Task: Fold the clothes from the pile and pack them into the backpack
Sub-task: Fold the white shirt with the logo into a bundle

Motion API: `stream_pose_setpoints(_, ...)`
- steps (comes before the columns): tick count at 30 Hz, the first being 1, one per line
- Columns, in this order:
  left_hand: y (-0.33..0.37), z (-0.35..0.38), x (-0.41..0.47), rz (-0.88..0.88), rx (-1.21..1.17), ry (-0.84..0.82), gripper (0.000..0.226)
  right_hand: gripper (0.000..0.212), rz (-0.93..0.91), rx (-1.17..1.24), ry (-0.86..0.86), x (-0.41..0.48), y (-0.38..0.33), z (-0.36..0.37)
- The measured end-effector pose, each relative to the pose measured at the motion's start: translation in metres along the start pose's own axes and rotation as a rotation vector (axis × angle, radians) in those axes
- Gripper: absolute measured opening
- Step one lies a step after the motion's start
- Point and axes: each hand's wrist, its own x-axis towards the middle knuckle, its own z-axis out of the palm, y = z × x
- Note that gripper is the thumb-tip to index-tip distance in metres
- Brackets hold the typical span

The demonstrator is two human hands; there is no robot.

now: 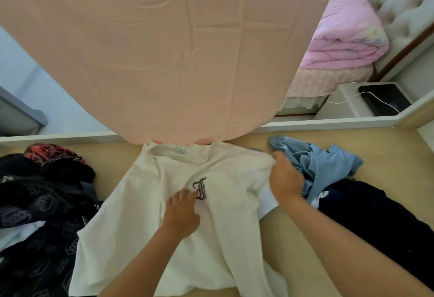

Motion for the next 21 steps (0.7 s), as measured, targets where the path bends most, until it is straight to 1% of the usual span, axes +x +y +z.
stream_pose_setpoints(2,0.001,0.004,-0.002,0.081,-0.121,0.004,0.069,0.036,-0.032,-0.150,0.135,0.025,0.013,-0.023)
stream_pose_setpoints(4,0.006,0.007,-0.008,0.132,-0.165,0.023,0.068,0.050,-0.145,-0.357,0.202,0.037,0.021,-0.031)
stream_pose_setpoints(5,0.009,0.009,-0.012,0.146,-0.184,0.048,0.066,0.055,-0.220,-0.412,0.203,0.035,0.018,-0.030)
stream_pose_setpoints(7,0.009,0.011,-0.024,0.153,-0.230,0.103,0.062,0.059,-0.416,-0.388,0.159,0.014,0.005,-0.019)
stream_pose_setpoints(9,0.002,0.011,-0.039,0.167,-0.270,0.176,0.055,0.054,-0.591,-0.260,0.028,-0.025,-0.010,0.008)
stream_pose_setpoints(11,-0.012,0.009,-0.056,0.169,-0.208,0.276,0.046,0.045,-0.669,-0.074,-0.248,-0.069,-0.028,0.030)
stream_pose_setpoints(13,-0.034,0.008,-0.072,0.095,-0.071,0.315,0.042,0.037,-0.667,0.008,-0.553,-0.108,-0.048,0.043)
stream_pose_setpoints(14,-0.046,0.010,-0.080,0.037,-0.001,0.276,0.048,0.042,-0.661,0.010,-0.660,-0.124,-0.056,0.048)
stream_pose_setpoints(15,-0.060,0.013,-0.089,-0.020,0.061,0.213,0.061,0.054,-0.668,-0.013,-0.719,-0.139,-0.062,0.052)
stream_pose_setpoints(16,-0.074,0.017,-0.096,-0.070,0.121,0.151,0.078,0.073,-0.682,-0.063,-0.751,-0.151,-0.067,0.054)
stream_pose_setpoints(17,-0.086,0.021,-0.103,-0.107,0.161,0.109,0.088,0.092,-0.705,-0.132,-0.763,-0.162,-0.070,0.056)
stream_pose_setpoints(18,-0.094,0.017,-0.110,-0.153,0.203,0.055,0.087,0.107,-0.736,-0.213,-0.763,-0.170,-0.071,0.057)
stream_pose_setpoints(19,-0.099,0.012,-0.117,-0.168,0.216,0.029,0.076,0.117,-0.762,-0.288,-0.760,-0.177,-0.071,0.057)
stream_pose_setpoints(20,-0.106,0.010,-0.118,-0.143,0.245,0.039,0.058,0.119,-0.778,-0.350,-0.756,-0.182,-0.069,0.056)
stream_pose_setpoints(21,-0.114,0.007,-0.118,-0.110,0.251,0.105,0.040,0.115,-0.787,-0.398,-0.743,-0.185,-0.068,0.056)
